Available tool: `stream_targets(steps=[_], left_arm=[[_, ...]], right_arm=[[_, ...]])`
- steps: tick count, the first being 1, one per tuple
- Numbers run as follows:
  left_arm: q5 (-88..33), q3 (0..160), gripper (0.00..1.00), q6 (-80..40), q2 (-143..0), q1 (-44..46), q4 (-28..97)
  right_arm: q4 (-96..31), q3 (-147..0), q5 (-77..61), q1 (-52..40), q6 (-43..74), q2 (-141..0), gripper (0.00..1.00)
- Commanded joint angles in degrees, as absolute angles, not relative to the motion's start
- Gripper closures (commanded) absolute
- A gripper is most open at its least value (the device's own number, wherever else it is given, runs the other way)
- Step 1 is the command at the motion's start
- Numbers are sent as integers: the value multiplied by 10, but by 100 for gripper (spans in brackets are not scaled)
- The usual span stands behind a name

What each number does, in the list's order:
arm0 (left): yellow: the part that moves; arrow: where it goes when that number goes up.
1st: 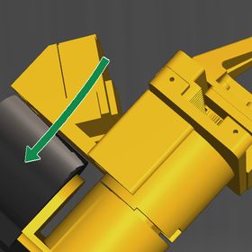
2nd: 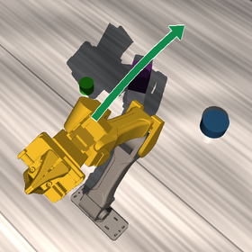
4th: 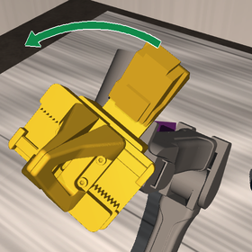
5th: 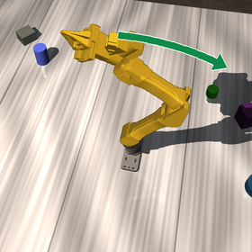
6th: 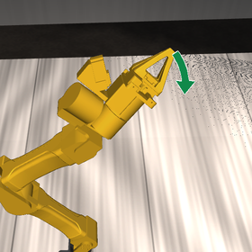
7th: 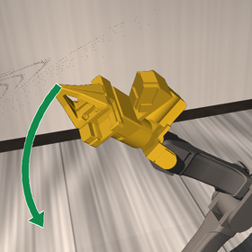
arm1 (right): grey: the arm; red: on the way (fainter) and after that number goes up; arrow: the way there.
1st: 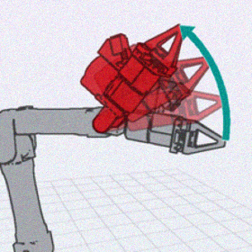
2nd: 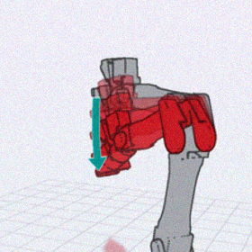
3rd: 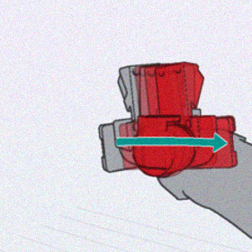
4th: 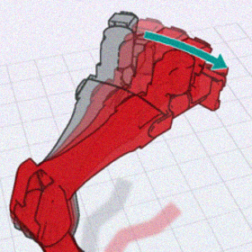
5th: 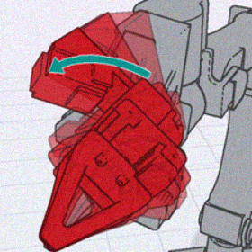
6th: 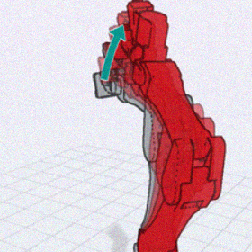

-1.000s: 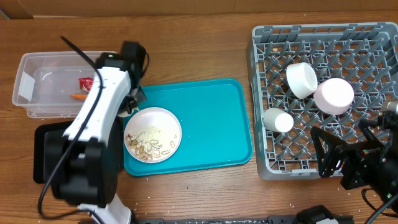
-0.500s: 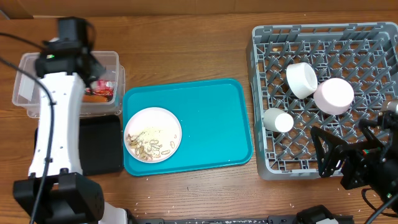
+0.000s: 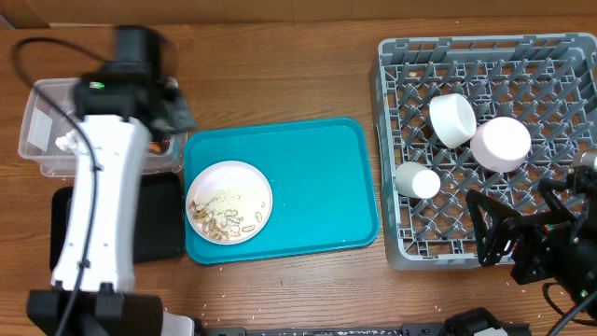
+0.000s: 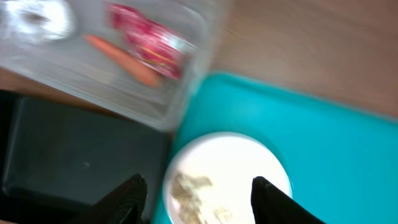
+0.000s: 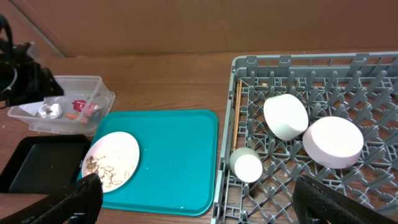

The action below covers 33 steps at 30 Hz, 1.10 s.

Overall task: Sort waste into correct bins and load items into the dishwasher
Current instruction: 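Drop the white tissue into the clear bin with the left gripper, then grasp the rim of the white plate with the left gripper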

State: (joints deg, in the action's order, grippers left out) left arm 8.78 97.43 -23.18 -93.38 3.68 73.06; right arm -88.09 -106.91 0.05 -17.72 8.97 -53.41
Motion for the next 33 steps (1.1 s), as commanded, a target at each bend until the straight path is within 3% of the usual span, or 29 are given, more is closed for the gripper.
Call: stream_targets(steps=[1, 8, 13, 29, 33], left_arm=[[87, 978, 44, -259, -919, 137, 753], [152, 857, 47, -344, -967, 296, 707], [157, 798, 62, -365, -1028, 354, 638], [227, 782, 66, -454, -1186, 366, 616], [222, 782, 89, -455, -1192, 366, 612]], right_arm=[[-878, -1072, 3, -177, 90, -534, 0], [-878, -1072, 3, -177, 90, -534, 0], [-878, -1072, 3, -177, 90, -534, 0], [-878, -1072, 3, -177, 90, -534, 0], [-878, -1072, 3, -177, 90, -534, 0]])
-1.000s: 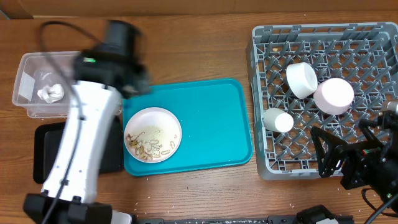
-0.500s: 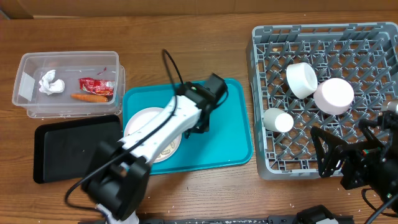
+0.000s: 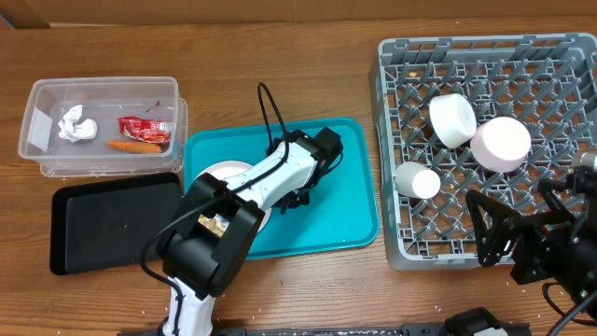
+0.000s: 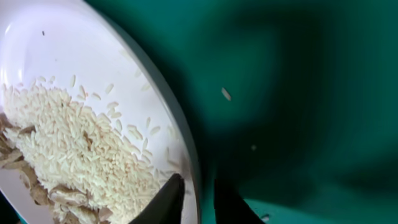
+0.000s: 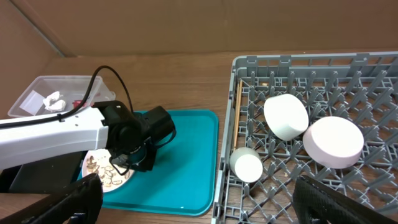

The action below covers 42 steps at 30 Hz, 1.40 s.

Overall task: Sort waste into correct bins and load items into the dishwasher
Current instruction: 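Grasp the rim of the white plate with the left gripper, then tip the plate over the black tray to dump the rice scraps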

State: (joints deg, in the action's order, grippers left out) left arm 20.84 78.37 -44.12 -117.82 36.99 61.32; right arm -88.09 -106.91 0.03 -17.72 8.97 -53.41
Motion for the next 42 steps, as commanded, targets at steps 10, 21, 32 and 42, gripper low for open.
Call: stream_targets(steps=[10, 21, 32, 42], left_arm=[[216, 822, 96, -495, -1153, 366, 676], [198, 837, 96, -494, -992, 352, 701], [190, 835, 96, -474, -935, 187, 702], [116, 808, 96, -341, -933, 19, 583]], right_arm=[[-878, -1072, 3, -177, 90, -534, 0], [-878, -1072, 3, -177, 90, -534, 0], [-878, -1072, 3, -177, 90, -534, 0], [-878, -1072, 3, -177, 90, -534, 0]])
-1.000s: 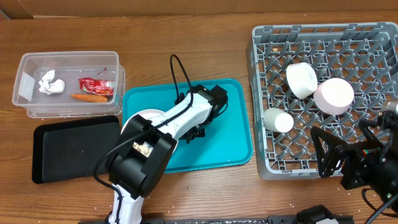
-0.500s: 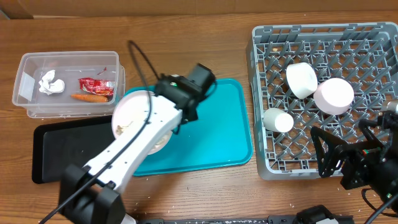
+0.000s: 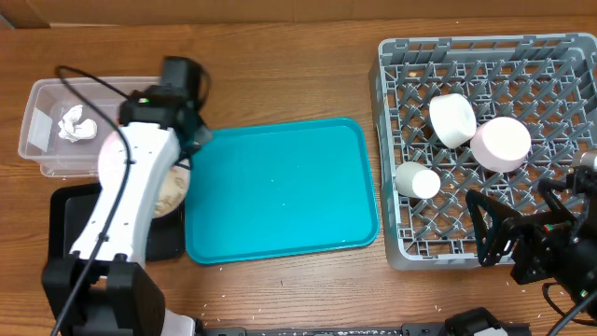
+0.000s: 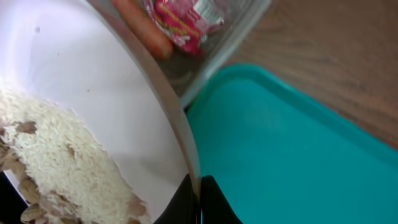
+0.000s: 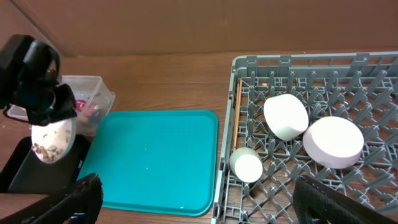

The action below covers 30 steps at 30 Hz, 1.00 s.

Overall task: Sort waste into correct bins and load items into the dishwasher
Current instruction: 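Tip the plate over the black tray to dump the rice scraps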

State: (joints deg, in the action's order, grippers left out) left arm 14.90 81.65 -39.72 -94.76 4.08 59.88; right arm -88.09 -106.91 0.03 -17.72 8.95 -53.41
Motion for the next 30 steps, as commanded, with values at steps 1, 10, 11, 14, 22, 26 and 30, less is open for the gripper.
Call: stream_targets(steps=[1, 10, 11, 14, 22, 26, 30], left_arm=[[104, 804, 96, -340, -931, 9, 572], [-32, 725, 96, -310, -883, -71, 478], [-49, 714, 96, -300, -869, -81, 468], [-97, 687, 96, -275, -830, -103, 446], [-209, 604, 96, -207, -735, -187, 415], [-284, 563, 96, -172, -715, -233, 393], [-401, 530, 96, -136, -714, -295, 384]], right_arm=[[-878, -1072, 3, -177, 90, -534, 0], [-878, -1072, 3, -177, 90, -534, 0], [-878, -1072, 3, -177, 90, -534, 0], [-878, -1072, 3, -177, 90, -534, 0], [-878, -1072, 3, -177, 90, -534, 0], [-878, -1072, 3, -177, 90, -534, 0], [-878, -1072, 3, -177, 90, -534, 0]])
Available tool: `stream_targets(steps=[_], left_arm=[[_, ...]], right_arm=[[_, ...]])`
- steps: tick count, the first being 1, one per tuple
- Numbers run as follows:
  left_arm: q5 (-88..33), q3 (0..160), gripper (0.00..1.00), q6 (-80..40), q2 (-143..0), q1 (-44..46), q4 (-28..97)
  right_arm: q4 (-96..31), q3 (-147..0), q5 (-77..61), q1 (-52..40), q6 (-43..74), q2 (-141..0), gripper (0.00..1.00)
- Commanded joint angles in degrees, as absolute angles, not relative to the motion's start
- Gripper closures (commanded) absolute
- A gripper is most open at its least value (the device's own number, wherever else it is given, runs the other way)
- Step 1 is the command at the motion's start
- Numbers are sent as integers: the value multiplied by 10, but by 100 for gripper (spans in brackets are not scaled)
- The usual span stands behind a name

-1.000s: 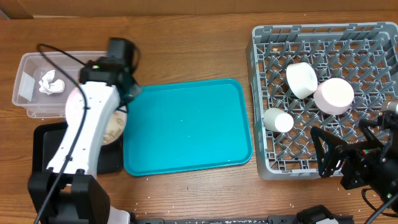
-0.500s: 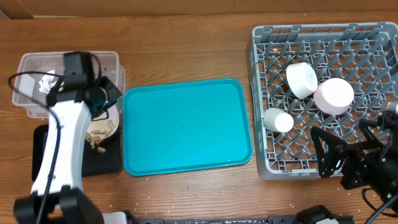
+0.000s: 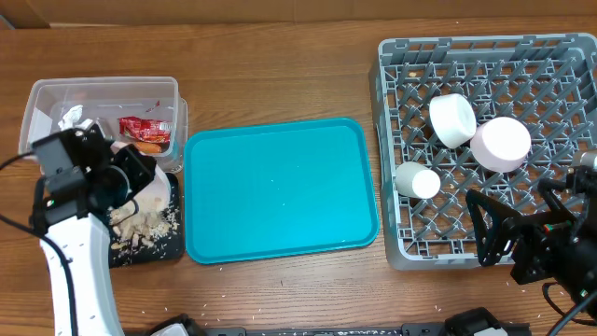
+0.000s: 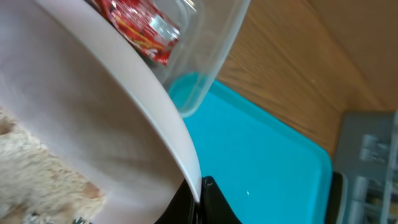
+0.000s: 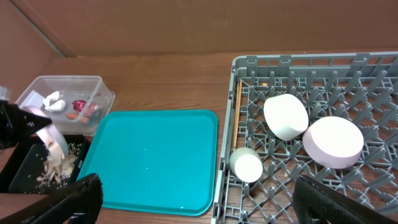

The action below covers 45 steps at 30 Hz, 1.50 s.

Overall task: Sort waste into correct bins and load items into the dishwasher
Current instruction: 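Tip the plate over the black tray to dump the rice scraps, then carry the plate to the dish rack and stand it upright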

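My left gripper (image 4: 200, 186) is shut on the rim of a white plate (image 4: 118, 118). In the overhead view the plate (image 3: 155, 193) is tipped steeply over the black bin (image 5: 18, 169). Rice and food scraps (image 3: 140, 229) lie in a heap in that bin, and some still cling to the plate. Just behind is the clear bin (image 3: 103, 98), which holds a red wrapper (image 3: 145, 127), a carrot and crumpled paper. My right gripper (image 5: 198, 183) stands open and empty near the front of the grey dish rack (image 3: 385, 140).
The teal tray (image 3: 280, 187) lies bare between the bins and the rack. In the rack sit two white bowls (image 3: 452, 119) (image 3: 501, 143) and a cup (image 3: 416, 180). Chopsticks (image 5: 238, 106) lie along its left edge.
The left arm has shifted left and nearer the front. The plate is tipped more steeply, and most of its rice and scraps now lie in the black bin.
The plate of scraps first lay on the teal tray while my left gripper was open over the clear bin. Then the gripper stood at the plate's right rim. Later it held the plate off the tray by the bins, and now scraps lie in the black bin.
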State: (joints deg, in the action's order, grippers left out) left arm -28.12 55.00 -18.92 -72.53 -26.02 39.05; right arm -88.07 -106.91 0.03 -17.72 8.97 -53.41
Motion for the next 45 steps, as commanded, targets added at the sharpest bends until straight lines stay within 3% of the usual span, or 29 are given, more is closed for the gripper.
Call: stream_targets(steps=[1, 8, 16, 31, 37, 40, 45], left_arm=[[-432, 524, 96, -122, -714, -312, 385], [-599, 514, 96, 6, -714, -425, 442], [-782, 514, 96, 142, -714, -492, 558], [-778, 544, 96, 134, -669, -471, 587], [-705, 593, 96, 52, -631, -308, 553], [-616, 600, 96, -38, -629, -142, 461], [-564, 600, 96, -189, -662, 95, 188]], right_arm=[[-878, -1072, 3, -177, 90, -534, 0], [-878, -1072, 3, -177, 90, -534, 0], [-878, -1072, 3, -177, 90, -534, 0], [-878, -1072, 3, -177, 90, -534, 0], [-878, -1072, 3, -177, 90, -534, 0], [-878, -1072, 3, -177, 90, -534, 0], [-878, -1072, 3, -177, 90, -534, 0]])
